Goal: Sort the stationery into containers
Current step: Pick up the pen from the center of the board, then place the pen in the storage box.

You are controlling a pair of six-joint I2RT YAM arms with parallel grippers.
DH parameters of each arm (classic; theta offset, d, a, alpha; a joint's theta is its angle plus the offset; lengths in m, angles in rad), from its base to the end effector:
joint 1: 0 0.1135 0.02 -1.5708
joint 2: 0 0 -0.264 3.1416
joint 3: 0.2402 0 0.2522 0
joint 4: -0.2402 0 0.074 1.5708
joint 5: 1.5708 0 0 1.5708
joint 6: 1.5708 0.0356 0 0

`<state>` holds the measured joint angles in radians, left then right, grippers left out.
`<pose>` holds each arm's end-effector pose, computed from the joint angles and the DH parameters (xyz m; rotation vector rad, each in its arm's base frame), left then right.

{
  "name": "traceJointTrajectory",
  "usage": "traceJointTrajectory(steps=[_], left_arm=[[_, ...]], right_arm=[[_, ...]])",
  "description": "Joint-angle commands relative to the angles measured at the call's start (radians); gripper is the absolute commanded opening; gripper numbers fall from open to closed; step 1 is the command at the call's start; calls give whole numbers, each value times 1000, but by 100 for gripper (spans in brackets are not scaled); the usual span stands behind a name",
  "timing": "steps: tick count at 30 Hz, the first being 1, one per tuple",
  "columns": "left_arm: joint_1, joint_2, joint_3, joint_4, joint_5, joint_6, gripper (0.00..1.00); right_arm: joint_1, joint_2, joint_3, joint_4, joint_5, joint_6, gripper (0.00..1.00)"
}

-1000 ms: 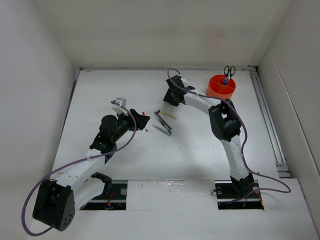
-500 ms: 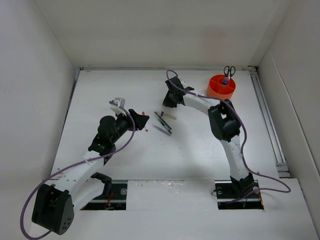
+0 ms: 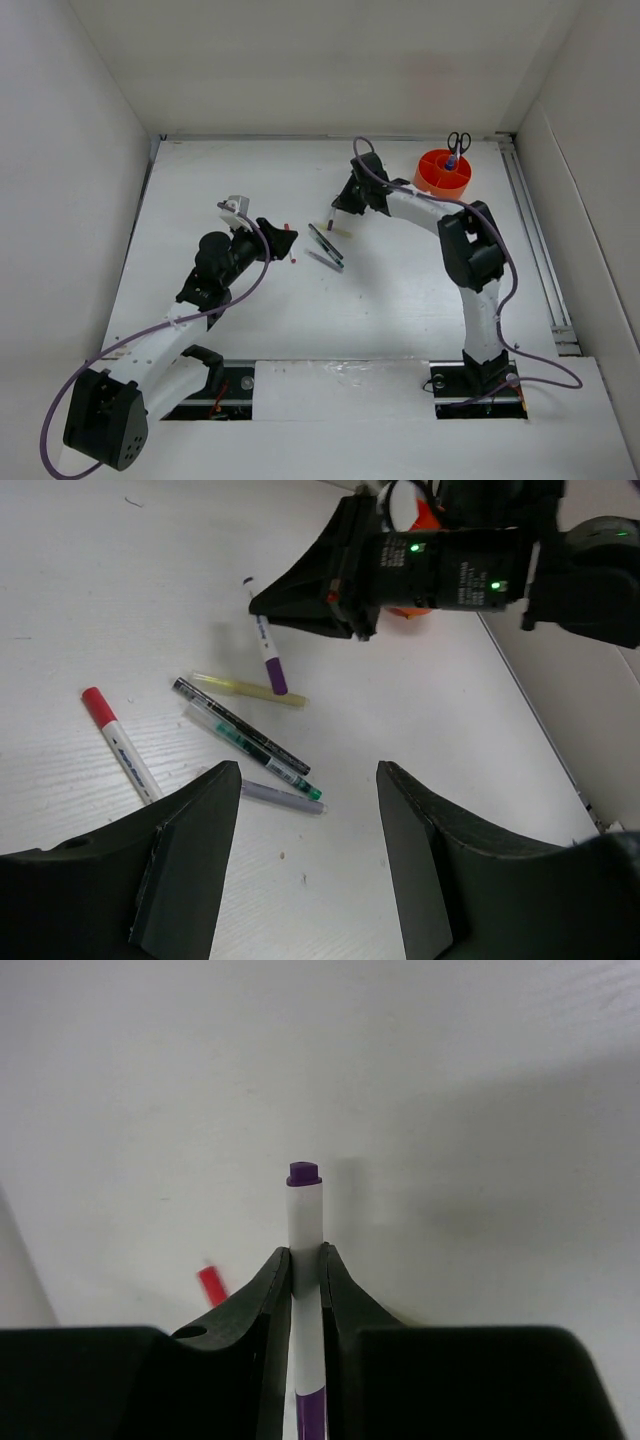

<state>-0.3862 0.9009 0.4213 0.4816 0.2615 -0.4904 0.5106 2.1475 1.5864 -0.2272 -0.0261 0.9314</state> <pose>0.1906 -0.0874 0.2609 0.1293 1.6350 -0.8851 0.4188 0.2356 0.1775 0.5050 2.4284 0.6997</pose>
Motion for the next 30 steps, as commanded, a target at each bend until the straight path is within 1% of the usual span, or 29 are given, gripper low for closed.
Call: traceJointTrajectory(steps=[1, 3, 6, 7, 9, 10, 14, 16, 17, 18, 19, 20, 23, 27, 28, 30], left_arm=[[-2, 0, 25, 58, 8, 1, 53], [-2, 10, 25, 58, 8, 1, 53], [-2, 29, 25, 78, 37, -10, 53], [-2, 29, 25, 78, 50, -10, 53], [-2, 41, 25, 91, 50, -10, 53], [-2, 50, 25, 81, 50, -10, 53], [-2, 50, 34, 81, 74, -10, 53], [-2, 50, 34, 81, 65, -10, 53], [-2, 41, 34, 81, 65, -10, 53], [-2, 41, 34, 81, 65, -10, 53], [-2, 41, 34, 81, 65, -10, 53], [-2, 41, 34, 81, 65, -10, 53], [-2, 53, 34, 81, 65, -10, 53], [-2, 62, 34, 91, 74, -10, 53], [-2, 62, 34, 91, 74, -10, 53], [-2, 62, 34, 91, 74, -10, 53]], right_arm=[[3, -184, -32, 106, 75, -14, 0], [-11, -236, -52, 117, 136, -39, 0], [-70, -322, -62, 117, 233, -74, 0], [-110, -342, -62, 117, 251, -83, 0], [-151, -386, -62, 117, 300, -123, 0], [-187, -387, -39, 117, 363, -144, 0], [-260, -351, 90, 102, 517, -244, 0], [-271, -310, 127, 91, 570, -302, 0], [-285, -298, 142, 91, 631, -321, 0], [-294, -287, 165, 91, 659, -336, 0], [-294, -276, 165, 91, 685, -368, 0], [-294, -276, 165, 91, 745, -388, 0], [-294, -250, 165, 193, 822, -497, 0], [-294, -219, 165, 250, 919, -612, 0], [-294, -219, 165, 285, 928, -632, 0], [-294, -186, 165, 296, 953, -674, 0]])
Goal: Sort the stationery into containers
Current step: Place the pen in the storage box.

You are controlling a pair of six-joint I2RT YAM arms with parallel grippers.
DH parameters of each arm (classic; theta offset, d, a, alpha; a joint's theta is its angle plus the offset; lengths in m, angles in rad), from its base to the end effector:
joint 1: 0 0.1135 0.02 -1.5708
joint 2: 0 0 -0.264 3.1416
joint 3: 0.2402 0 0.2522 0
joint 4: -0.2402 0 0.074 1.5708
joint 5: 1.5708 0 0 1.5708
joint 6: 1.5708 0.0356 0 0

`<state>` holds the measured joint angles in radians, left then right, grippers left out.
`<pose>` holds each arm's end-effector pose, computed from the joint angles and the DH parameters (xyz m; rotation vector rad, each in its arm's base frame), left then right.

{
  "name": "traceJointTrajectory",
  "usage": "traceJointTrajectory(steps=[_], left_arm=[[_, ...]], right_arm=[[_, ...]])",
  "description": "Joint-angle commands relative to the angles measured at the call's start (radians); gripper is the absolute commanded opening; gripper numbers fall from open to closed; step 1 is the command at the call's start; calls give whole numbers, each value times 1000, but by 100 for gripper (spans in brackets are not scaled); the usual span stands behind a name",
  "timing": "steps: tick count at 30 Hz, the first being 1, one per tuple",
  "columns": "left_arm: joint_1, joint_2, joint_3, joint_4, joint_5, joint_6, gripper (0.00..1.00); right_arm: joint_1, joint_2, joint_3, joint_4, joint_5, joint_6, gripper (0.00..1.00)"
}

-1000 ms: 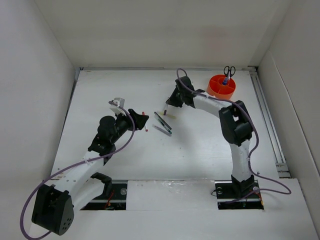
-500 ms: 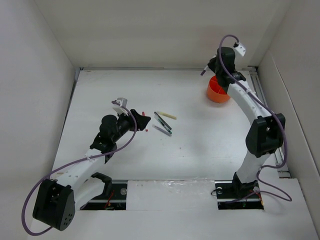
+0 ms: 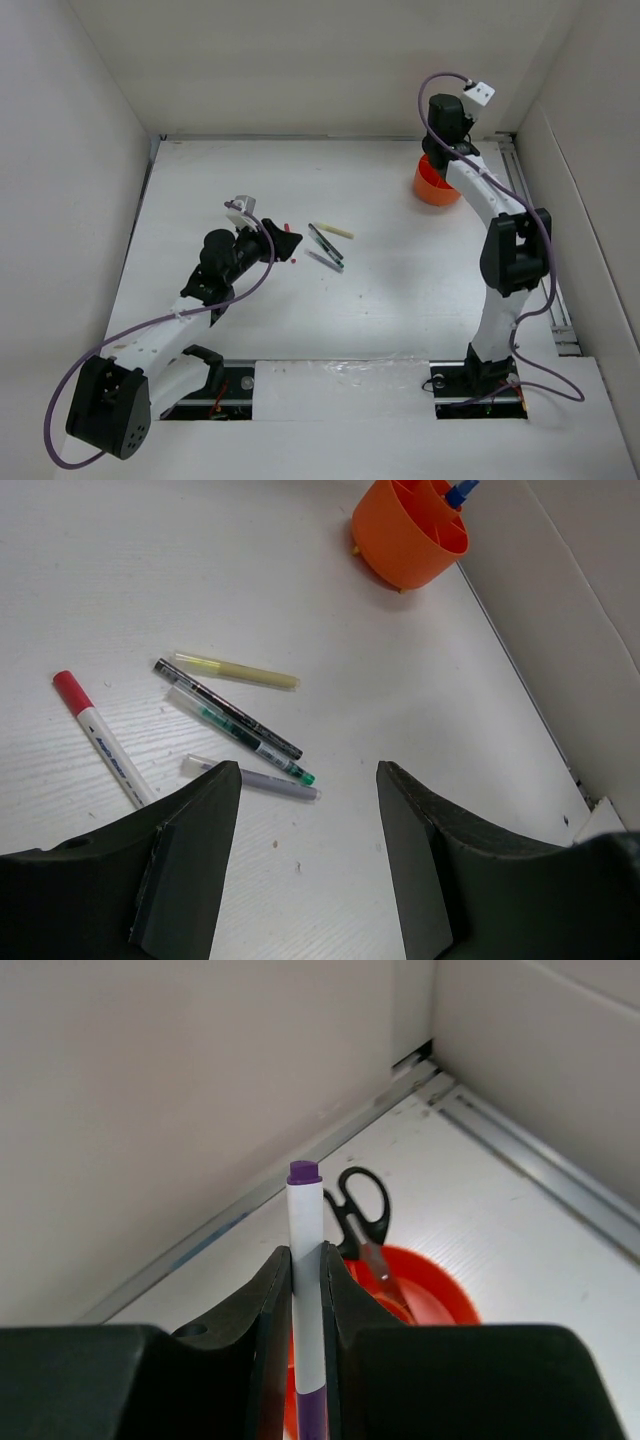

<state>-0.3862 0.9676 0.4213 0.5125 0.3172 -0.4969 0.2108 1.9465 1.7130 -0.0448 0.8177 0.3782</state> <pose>0.1982 -0.0926 0.2513 0.1650 1.6767 -0.9286 0.4588 0.0716 0.3338 0.6891 1.6319 -0.3295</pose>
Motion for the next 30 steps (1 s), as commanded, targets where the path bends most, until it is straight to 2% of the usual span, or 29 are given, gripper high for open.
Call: traceJointTrajectory(steps=[1, 9, 14, 25, 30], left_arm=[[-2, -4, 34, 60, 19, -3, 53], [-2, -13, 34, 60, 19, -3, 53], [-2, -32, 34, 60, 10, -3, 53], [-2, -50, 25, 50, 8, -3, 53], [-2, -41, 25, 50, 8, -3, 53]], right_arm=[[15, 15, 39, 123, 130, -131, 0], [77, 103, 51, 236, 222, -283, 0], [113, 149, 60, 257, 255, -321, 0], [124, 229, 94, 290, 319, -401, 0], [124, 261, 94, 365, 348, -469, 0]])
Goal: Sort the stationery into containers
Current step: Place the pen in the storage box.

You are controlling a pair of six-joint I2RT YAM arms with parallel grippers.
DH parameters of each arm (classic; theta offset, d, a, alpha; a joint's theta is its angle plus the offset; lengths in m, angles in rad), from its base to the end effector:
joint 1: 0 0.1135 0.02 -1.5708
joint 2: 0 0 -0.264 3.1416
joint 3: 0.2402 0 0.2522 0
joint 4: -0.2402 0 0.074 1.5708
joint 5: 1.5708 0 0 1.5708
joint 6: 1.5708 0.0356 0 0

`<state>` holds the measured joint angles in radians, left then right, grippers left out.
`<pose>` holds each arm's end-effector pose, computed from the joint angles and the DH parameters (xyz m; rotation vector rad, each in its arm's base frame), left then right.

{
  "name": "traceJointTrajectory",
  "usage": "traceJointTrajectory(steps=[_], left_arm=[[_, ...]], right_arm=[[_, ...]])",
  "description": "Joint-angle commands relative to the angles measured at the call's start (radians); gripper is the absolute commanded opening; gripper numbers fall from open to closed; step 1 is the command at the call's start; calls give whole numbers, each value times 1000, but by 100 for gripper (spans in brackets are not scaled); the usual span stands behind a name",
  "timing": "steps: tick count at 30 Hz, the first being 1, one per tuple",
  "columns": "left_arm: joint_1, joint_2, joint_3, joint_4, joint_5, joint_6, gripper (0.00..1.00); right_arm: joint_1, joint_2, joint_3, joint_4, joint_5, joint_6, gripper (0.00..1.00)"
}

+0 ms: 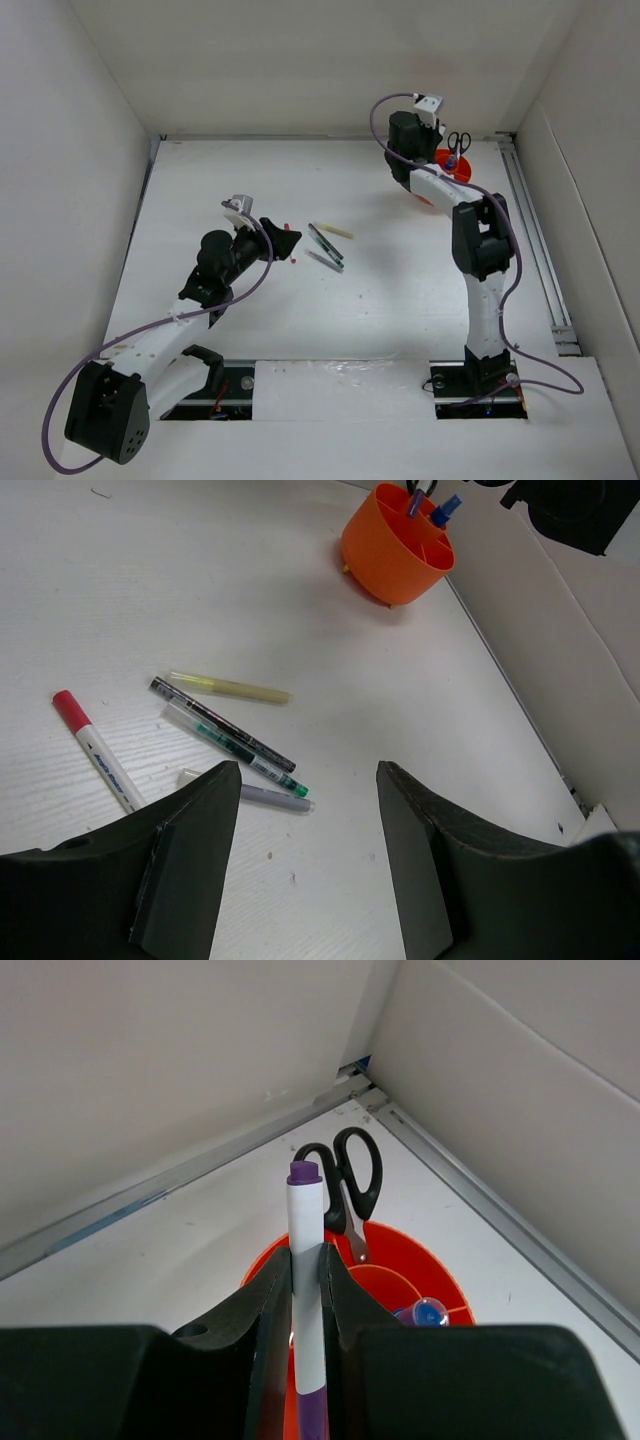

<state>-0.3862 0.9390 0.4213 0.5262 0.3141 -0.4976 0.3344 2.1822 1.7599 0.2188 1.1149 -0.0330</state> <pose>0.1945 -0.0910 0.2584 0.1682 1.6328 -0.9311 0.4898 0.1363 0.2659 0.4847 1.6468 -0.7561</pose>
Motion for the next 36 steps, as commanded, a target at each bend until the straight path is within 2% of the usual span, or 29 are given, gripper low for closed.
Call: traceJointTrajectory(steps=[1, 21, 31, 34, 35, 36], left_arm=[[-2, -12, 25, 37, 11, -2, 53], [-2, -3, 25, 46, 11, -2, 53], [-2, -12, 25, 37, 11, -2, 53], [-2, -12, 25, 37, 0, -2, 53], [-2, -12, 25, 37, 0, -2, 53], [-2, -12, 25, 37, 0, -2, 53]], right_arm=[[0, 37, 47, 119, 60, -83, 0], [9, 97, -10, 312, 109, -208, 0], [18, 108, -33, 349, 131, -240, 0], [18, 99, -43, 376, 131, -249, 5], [28, 99, -43, 389, 143, -249, 9], [28, 99, -43, 389, 143, -249, 17]])
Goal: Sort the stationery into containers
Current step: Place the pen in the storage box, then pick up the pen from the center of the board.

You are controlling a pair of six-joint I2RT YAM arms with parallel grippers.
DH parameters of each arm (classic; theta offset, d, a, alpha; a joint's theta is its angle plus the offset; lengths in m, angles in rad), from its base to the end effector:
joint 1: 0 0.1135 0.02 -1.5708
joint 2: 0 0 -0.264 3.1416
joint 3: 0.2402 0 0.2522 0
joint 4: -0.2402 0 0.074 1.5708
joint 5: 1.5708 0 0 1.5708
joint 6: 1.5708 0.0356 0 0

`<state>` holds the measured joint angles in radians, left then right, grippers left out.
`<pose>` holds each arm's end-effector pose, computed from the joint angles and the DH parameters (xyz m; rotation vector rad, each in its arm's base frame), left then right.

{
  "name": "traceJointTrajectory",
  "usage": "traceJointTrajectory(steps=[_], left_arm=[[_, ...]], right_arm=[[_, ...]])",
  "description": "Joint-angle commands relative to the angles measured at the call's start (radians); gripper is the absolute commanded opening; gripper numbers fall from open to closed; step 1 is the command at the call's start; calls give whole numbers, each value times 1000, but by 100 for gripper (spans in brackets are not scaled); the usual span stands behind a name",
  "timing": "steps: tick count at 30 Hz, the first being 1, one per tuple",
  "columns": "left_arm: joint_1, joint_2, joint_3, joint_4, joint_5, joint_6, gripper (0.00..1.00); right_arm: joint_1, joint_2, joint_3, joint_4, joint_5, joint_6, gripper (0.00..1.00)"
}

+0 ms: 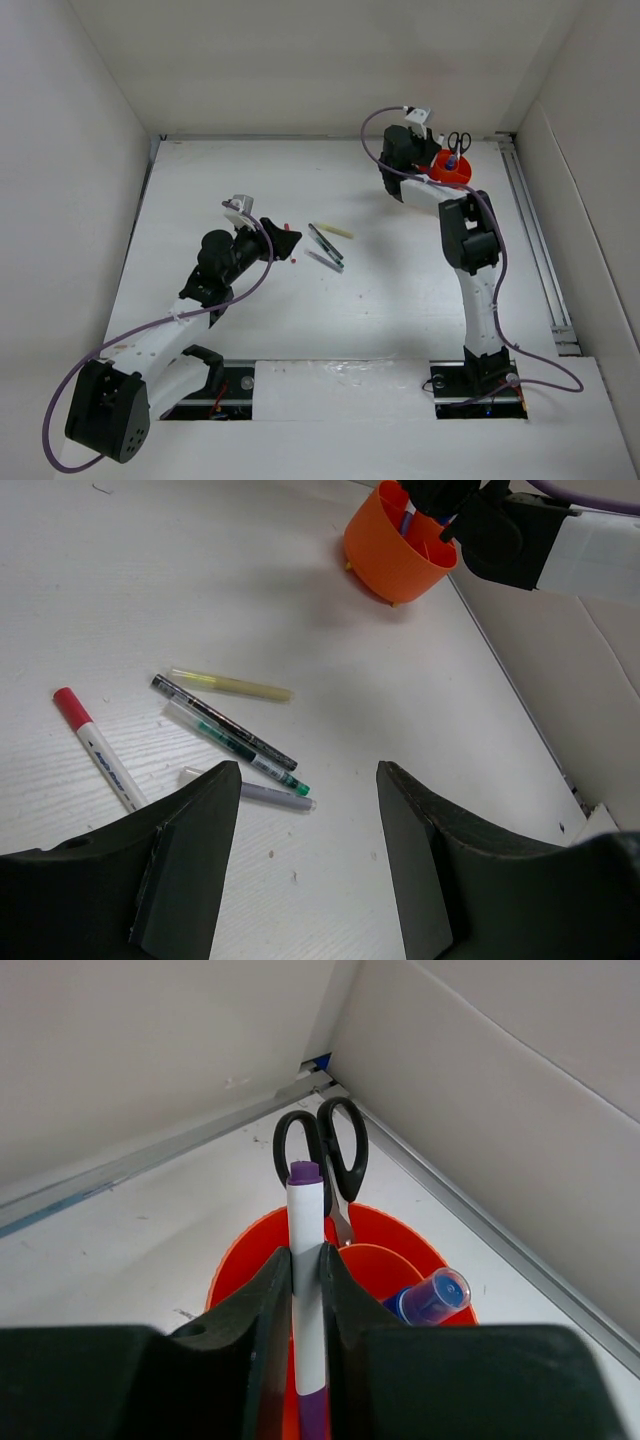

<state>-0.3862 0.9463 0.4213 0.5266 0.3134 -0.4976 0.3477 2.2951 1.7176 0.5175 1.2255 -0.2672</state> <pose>0.1955 -0.0914 0.2570 0.1666 1.6399 -0.9299 0.4992 0.1453 0.2226 0.4577 1.6076 -0.9262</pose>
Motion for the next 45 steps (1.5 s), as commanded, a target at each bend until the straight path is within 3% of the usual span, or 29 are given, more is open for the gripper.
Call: traceJointTrajectory(steps=[1, 4, 6, 15, 16, 17, 18, 19, 22, 23, 25, 26, 30, 35, 36, 38, 39, 40, 45], left_arm=[[-2, -29, 25, 36, 1, -2, 53], [-2, -29, 25, 36, 1, -2, 53], [-2, -29, 25, 36, 1, -2, 53], [-2, -60, 25, 26, -29, -2, 53], [-2, -60, 25, 15, -42, -2, 53], [-2, -95, 16, -6, -77, -12, 53], [-2, -109, 7, -16, -114, -12, 53], [-2, -125, 7, -28, -140, -12, 53], [-2, -190, -6, -80, -265, -35, 53], [-2, -208, -6, -97, -293, -45, 53], [-2, -262, -18, -109, -354, -56, 53], [-2, -277, -33, -109, -367, -56, 53], [7, -334, -46, -128, -376, -76, 55], [7, -368, -56, -155, -398, -85, 56], [7, -377, -47, -155, -398, -85, 56], [7, -389, -56, -155, -408, -94, 56], [7, -403, -56, -155, -422, -94, 56], [7, -403, -56, -168, -433, -94, 56], [7, -426, -65, -168, -433, -94, 56]], right_arm=[[14, -14, -1, 107, 43, -30, 23], [24, -40, -26, 144, 43, -40, 37], [34, -69, -26, 144, 43, -40, 41], [111, -201, -53, 144, 25, -30, 44], [140, -216, -65, 133, 11, -15, 43], [180, -264, -65, 62, -13, 37, 35], [224, -299, -65, -38, -53, 119, 24], [224, -299, -65, -39, -82, 173, 18], [307, -373, -65, -316, -232, 475, 3], [338, -393, -76, -406, -383, 547, 3], [361, -451, -140, -424, -521, 746, 0], [361, -466, -166, -424, -699, 790, 0], [408, -450, -172, -480, -1057, 852, 0], [453, -286, -18, -687, -1084, 852, 1], [453, -255, 15, -726, -1084, 852, 15], [453, -160, 118, -835, -1075, 852, 33], [453, -131, 152, -867, -1087, 852, 48], [453, -102, 186, -896, -1109, 852, 55], [482, 30, 353, -1054, -1058, 852, 62]])
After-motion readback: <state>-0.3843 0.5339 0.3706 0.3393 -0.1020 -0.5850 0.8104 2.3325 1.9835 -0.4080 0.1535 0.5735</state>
